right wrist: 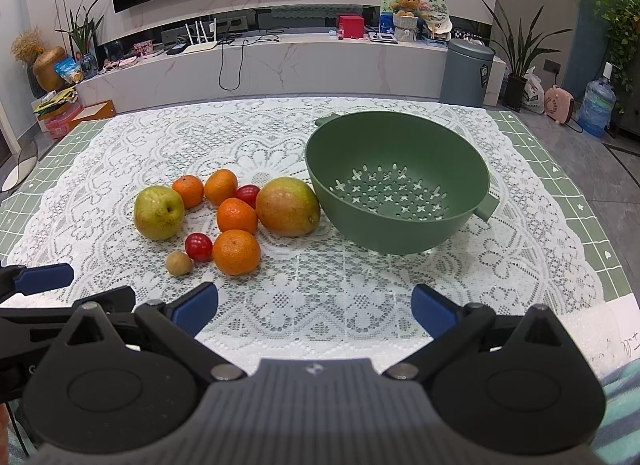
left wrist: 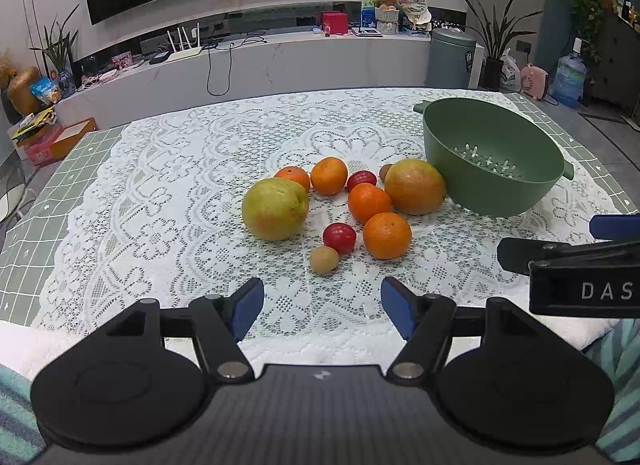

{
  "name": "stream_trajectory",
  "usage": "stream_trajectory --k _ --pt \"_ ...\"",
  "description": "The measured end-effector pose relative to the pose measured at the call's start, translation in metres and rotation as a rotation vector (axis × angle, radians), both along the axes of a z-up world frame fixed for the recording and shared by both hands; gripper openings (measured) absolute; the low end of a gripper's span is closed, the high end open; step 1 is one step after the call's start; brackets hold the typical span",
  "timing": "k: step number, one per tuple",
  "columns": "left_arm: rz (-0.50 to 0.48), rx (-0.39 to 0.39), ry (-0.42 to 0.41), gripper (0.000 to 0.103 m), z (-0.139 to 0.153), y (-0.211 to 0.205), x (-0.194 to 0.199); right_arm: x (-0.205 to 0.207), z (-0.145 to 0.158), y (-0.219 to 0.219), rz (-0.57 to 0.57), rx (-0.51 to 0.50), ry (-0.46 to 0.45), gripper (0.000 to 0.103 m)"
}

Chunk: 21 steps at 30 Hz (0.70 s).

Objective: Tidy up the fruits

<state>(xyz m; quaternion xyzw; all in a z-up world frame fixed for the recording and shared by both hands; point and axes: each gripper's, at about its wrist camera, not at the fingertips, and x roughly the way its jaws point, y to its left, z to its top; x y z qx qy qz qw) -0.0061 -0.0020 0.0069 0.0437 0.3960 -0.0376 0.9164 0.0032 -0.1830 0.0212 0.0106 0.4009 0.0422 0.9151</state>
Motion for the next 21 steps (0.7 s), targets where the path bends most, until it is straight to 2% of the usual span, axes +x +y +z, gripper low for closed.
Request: stream_trajectory --k 21 --pt "-0.005 -0.01 0.028 0.079 -0.003 0.0007 0.0084 0.0092 -0.0089 0.0008 -0.003 0.003 0.024 0.099"
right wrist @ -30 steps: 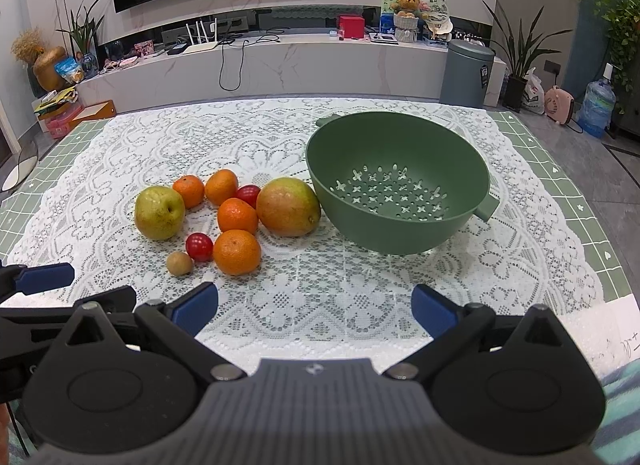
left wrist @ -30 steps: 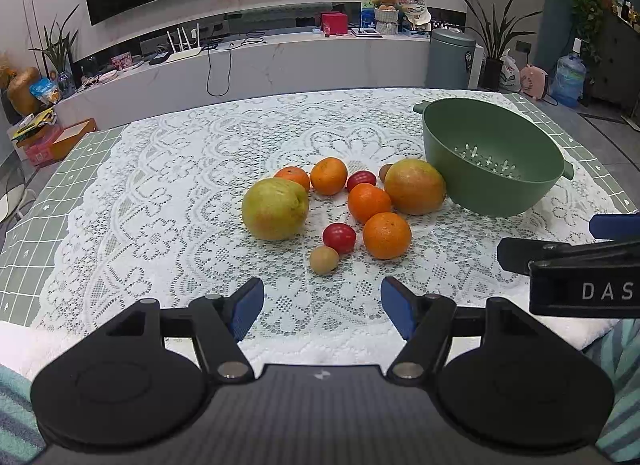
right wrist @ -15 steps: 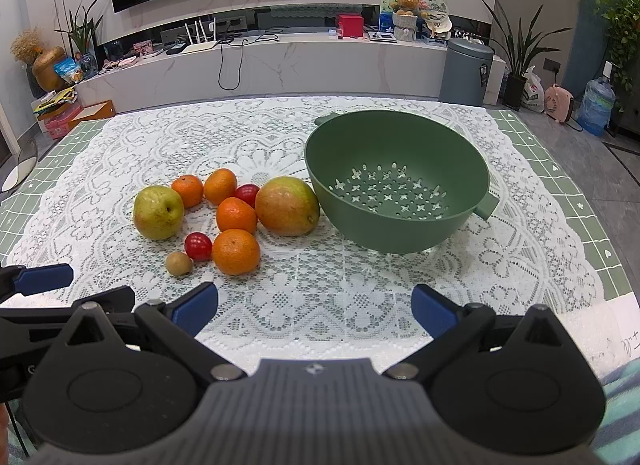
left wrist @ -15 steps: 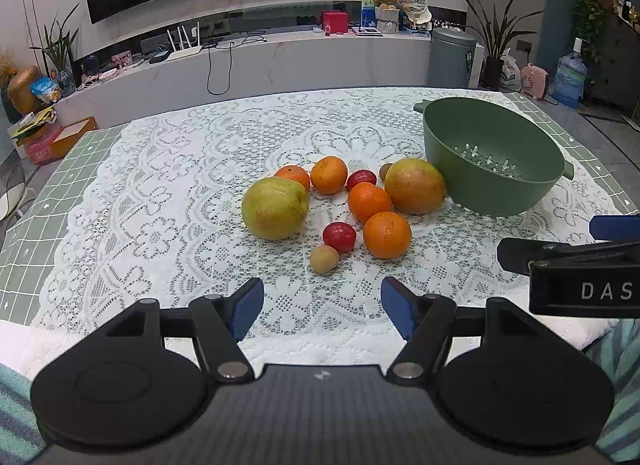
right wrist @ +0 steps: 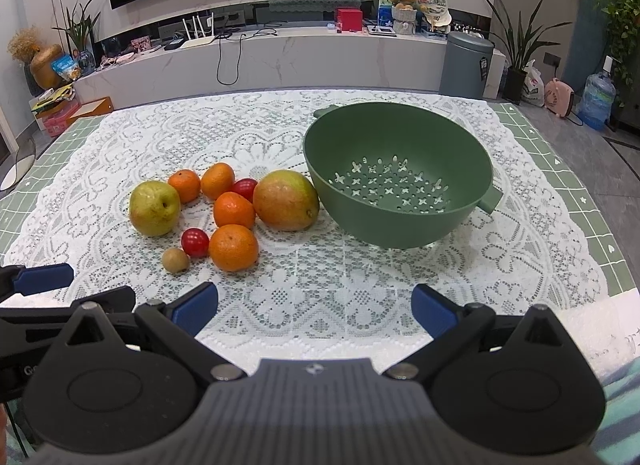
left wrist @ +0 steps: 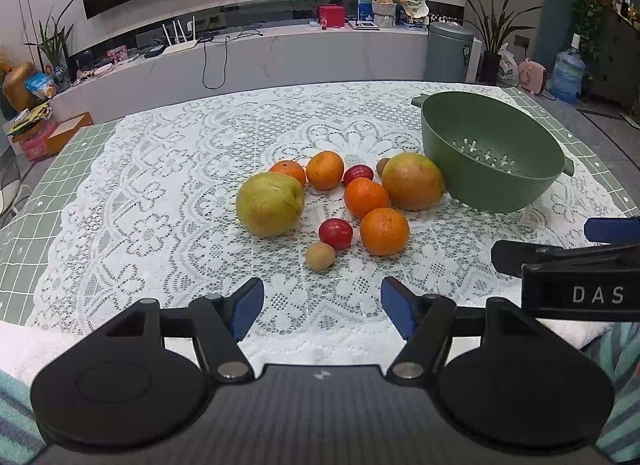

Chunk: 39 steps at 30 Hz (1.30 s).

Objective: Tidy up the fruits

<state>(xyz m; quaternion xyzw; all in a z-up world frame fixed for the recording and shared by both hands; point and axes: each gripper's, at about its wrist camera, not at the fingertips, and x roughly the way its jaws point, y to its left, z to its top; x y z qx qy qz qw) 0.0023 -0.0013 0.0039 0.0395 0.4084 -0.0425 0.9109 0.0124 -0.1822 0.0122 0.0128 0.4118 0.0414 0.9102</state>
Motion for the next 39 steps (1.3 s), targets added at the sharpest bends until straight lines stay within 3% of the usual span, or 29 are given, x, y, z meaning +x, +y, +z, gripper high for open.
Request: stream_trajectory --k 9,13,17,20,23,24,26,29,32,39 --pt "-0.028 0.013 -0.002 0.068 -0.005 0.001 0.027 0.021 -0.012 0.005 0.041 0.017 -0.026 0.099" --pt "-0.039 -0.001 -0.02 0.061 -0.01 0.003 0.042 0.032 -0.02 0.011 0.094 0.021 -0.064 0.087" --pt "-0.023 -0.085 0.028 0.044 -0.023 0.01 0.06 0.044 -0.033 0.019 0.154 0.014 -0.086 0.074" --pt "0.0 -0.168 0.065 0.042 -0.035 0.021 0.073 0.051 -0.045 0.024 0.202 0.031 -0.088 0.066" --pt "0.057 -0.189 0.046 0.043 -0.044 0.031 0.08 0.057 -0.053 0.031 0.233 0.036 -0.095 0.064" --pt "0.081 -0.182 0.036 0.043 -0.047 0.034 0.083 0.06 -0.056 0.034 0.243 0.044 -0.097 0.064" --pt "0.105 -0.161 0.021 0.056 -0.05 0.037 0.087 0.065 -0.061 0.038 0.255 0.063 -0.088 0.064" --pt "0.125 -0.13 0.001 0.066 -0.052 0.042 0.094 0.073 -0.068 0.044 0.254 0.076 -0.076 0.064" --pt "0.131 -0.142 -0.012 0.08 -0.054 0.047 0.099 0.081 -0.075 0.046 0.251 0.102 -0.047 0.064" --pt "0.143 -0.144 -0.032 0.085 -0.062 0.05 0.11 0.089 -0.087 0.049 0.264 0.138 -0.018 0.056"
